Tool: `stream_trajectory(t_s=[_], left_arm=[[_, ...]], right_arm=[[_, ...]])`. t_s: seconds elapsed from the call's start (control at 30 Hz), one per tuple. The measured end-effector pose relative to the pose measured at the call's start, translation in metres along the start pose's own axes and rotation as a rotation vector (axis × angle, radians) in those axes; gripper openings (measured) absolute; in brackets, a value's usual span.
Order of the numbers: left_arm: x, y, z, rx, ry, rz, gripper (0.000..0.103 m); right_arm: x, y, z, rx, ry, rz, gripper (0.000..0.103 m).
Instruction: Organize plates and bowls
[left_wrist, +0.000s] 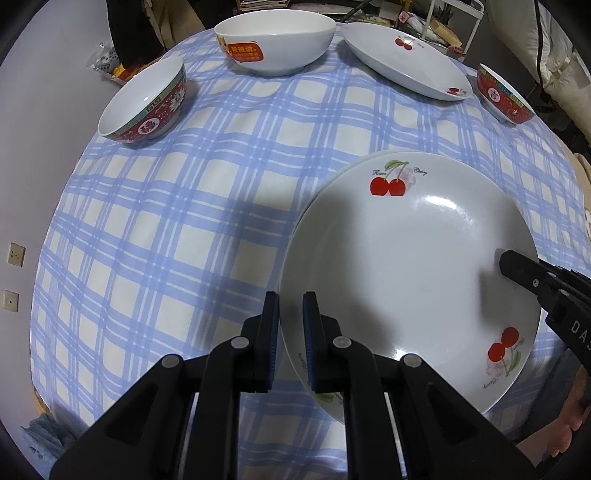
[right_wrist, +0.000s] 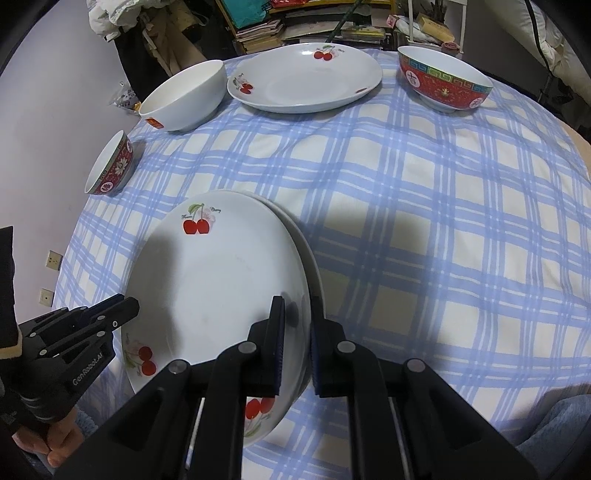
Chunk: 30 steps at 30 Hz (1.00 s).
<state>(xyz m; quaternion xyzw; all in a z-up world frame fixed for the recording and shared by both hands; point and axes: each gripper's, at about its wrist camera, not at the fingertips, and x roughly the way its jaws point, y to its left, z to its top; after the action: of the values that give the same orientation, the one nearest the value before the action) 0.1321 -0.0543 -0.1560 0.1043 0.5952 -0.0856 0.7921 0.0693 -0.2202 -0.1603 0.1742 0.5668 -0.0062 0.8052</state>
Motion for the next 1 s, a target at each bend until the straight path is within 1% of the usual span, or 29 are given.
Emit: stream_trajectory(t_s=[0.3,0.53,0.7,1.0], left_arm=[[0.001,-0.002,-0.002,0.010,0.003,0.005,0.011],[-0.002,-0.003,-0.005,0.014,-0.004,0.012,0.011],[-0.003,0.000,-0.006,0.006,0.001,0.015,0.012],[-0.004,-0.001,-0.008,0.011,-0.003,0.033,0.013]], right_arm=[[-0.002,-0.007,-0.004,0.056,0.016,0.043,0.013],[-0.006,-0.008,-0.007,0.068,0.022,0.047,0.013],[-0.005,-0.012,-0.006,0.093,0.032,0.068,0.013],[-0.012,-0.013,-0.009,0.097,0.019,0.062,0.014]])
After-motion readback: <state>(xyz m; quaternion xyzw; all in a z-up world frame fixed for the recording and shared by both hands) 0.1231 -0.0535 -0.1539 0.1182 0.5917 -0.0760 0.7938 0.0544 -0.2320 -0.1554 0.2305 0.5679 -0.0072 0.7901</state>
